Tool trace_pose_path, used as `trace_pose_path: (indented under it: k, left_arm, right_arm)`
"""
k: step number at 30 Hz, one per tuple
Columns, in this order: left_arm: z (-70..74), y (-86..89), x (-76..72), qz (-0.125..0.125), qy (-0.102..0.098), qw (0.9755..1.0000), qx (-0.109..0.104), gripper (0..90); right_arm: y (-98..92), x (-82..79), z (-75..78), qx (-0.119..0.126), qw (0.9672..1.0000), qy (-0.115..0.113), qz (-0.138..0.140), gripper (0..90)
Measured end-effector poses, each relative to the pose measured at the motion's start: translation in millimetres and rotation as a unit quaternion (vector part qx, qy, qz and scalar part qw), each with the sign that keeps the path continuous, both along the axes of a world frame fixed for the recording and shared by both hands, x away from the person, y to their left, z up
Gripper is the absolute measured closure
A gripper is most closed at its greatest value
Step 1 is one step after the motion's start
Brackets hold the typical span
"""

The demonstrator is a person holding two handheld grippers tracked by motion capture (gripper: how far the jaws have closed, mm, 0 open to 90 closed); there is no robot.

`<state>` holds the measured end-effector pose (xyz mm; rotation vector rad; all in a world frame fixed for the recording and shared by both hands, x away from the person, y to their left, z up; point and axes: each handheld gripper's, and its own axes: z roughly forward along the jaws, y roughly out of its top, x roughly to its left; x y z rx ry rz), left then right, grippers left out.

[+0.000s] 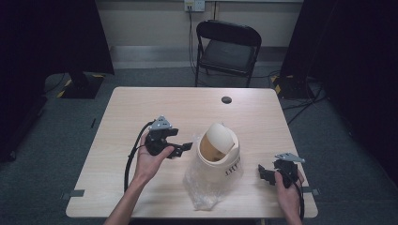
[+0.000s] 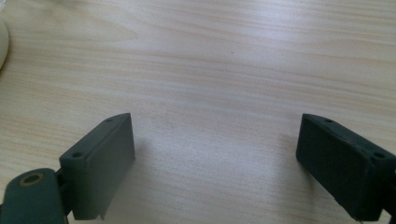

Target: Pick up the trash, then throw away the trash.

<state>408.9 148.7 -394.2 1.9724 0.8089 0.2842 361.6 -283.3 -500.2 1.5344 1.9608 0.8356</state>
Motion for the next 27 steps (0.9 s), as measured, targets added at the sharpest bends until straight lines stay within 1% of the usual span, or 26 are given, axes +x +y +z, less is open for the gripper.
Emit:
trace_pose_path:
  k: [1, 2, 3, 4, 5, 6, 7, 9, 10, 11, 12, 13, 14, 15, 16, 17, 18, 19, 24, 26, 27]
  left_arm:
    - [0.0, 0.0, 0.0, 0.0, 0.0, 1.0, 0.0, 17.8]
    - [-2.8, 4.4, 1.8, 0.002, 0.006, 1.0, 0.003, 17.8]
    - [-9.0, 11.9, 3.8, 0.017, 0.018, 0.9997, -0.003, 17.9]
    - [-9.0, 11.9, 3.8, 0.017, 0.018, 0.9997, -0.003, 17.9]
    - [-12.2, 15.6, 4.7, 0.021, 0.019, 0.9996, -0.005, 17.9]
    - [-14.7, 18.5, 5.2, 0.025, 0.022, 0.9994, 0.001, 18.6]
    - [-19.2, 24.1, 6.5, 0.032, 0.017, 0.9991, 0.025, 18.8]
    - [-21.2, 27.0, 6.6, 0.035, 0.018, 0.9988, 0.029, 18.8]
    - [-25.6, 34.2, 7.4, 0.038, 0.027, 0.9988, 0.015, 18.9]
    - [-25.6, 34.2, 7.4, 0.038, 0.027, 0.9988, 0.015, 18.9]
    - [-30.1, 39.7, 7.5, 0.049, 0.031, 0.9983, 0.01, 18.9]
    - [-30.1, 39.7, 7.5, 0.049, 0.031, 0.9983, 0.01, 18.9]
    - [-32.4, 42.5, 8.0, 0.048, 0.037, 0.9981, 0.008, 19.2]
    - [-36.9, 46.7, 8.5, 0.055, 0.04, 0.9976, 0.006, 19.8]
    - [-36.9, 46.7, 8.5, 0.055, 0.04, 0.9976, 0.006, 20.2]
    - [-41.1, 49.0, 9.3, 0.062, 0.036, 0.9972, 0.022, 20.2]
    - [-43.1, 49.9, 9.9, 0.062, 0.036, 0.9969, 0.03, 20.3]
    - [-43.1, 49.9, 9.9, 0.062, 0.036, 0.9969, 0.03, 20.3]
    - [-57.3, 52.7, 15.7, 0.058, 0.055, 0.996, 0.04, 23.0]
    - [-59.9, 52.7, 16.6, 0.062, 0.057, 0.9957, 0.037, 24.3]
    - [-64.3, 54.1, 18.3, 0.061, 0.06, 0.9958, 0.032, 25.3]
  right_arm:
    - [0.0, 0.0, 0.0, 0.0, 1.0, 0.0, 0.0, 10.7]
    - [0.0, 0.0, 0.0, 0.0, 1.0, 0.0, 0.0, 10.7]
    - [0.0, 0.0, 0.0, 0.0, 1.0, 0.0, 0.0, 10.7]
    - [0.0, 0.0, 0.0, 0.0, 1.0, 0.0, 0.0, 10.7]
    - [0.1, -0.1, 0.0, 0.0, 1.0, 0.0, 0.0, 10.7]
    - [0.1, -0.1, 0.0, 0.0, 1.0, 0.0, 0.0, 10.7]
    - [0.1, -0.1, 0.0, 0.0, 1.0, 0.0, 0.0, 10.7]
    - [0.1, -0.1, 0.0, 0.0, 1.0, 0.0, 0.0, 10.7]
    - [0.0, 0.0, 0.0, 0.0, 1.0, 0.0, 0.0, 10.7]
    - [0.0, 0.0, 0.0, 0.0, 1.0, 0.0, 0.0, 10.7]
    - [0.1, -0.1, 0.0, 0.0, 1.0, 0.0, 0.0, 10.7]
    - [0.1, -0.1, 0.0, 0.0, 1.0, 0.0, 0.0, 10.7]
    - [0.0, 0.0, 0.0, 0.0, 1.0, 0.0, 0.0, 10.7]
    - [0.0, 0.0, 0.0, 0.0, 1.0, 0.0, 0.0, 10.7]
    - [0.0, 0.0, 0.0, 0.0, 1.0, 0.0, 0.0, 10.7]
    - [0.0, 0.0, 0.0, 0.0, 1.0, 0.0, 0.0, 10.7]
    - [0.0, 0.0, 0.0, 0.0, 1.0, 0.0, 0.0, 10.7]
    - [0.0, 0.0, 0.0, 0.0, 1.0, 0.0, 0.0, 10.7]
    - [0.0, 0.0, 0.0, 0.0, 1.0, 0.0, 0.0, 10.6]
    - [0.0, 0.0, 0.0, 0.0, 1.0, 0.0, 0.0, 10.7]
    - [0.0, 0.0, 0.0, 0.0, 1.0, 0.0, 0.0, 10.6]
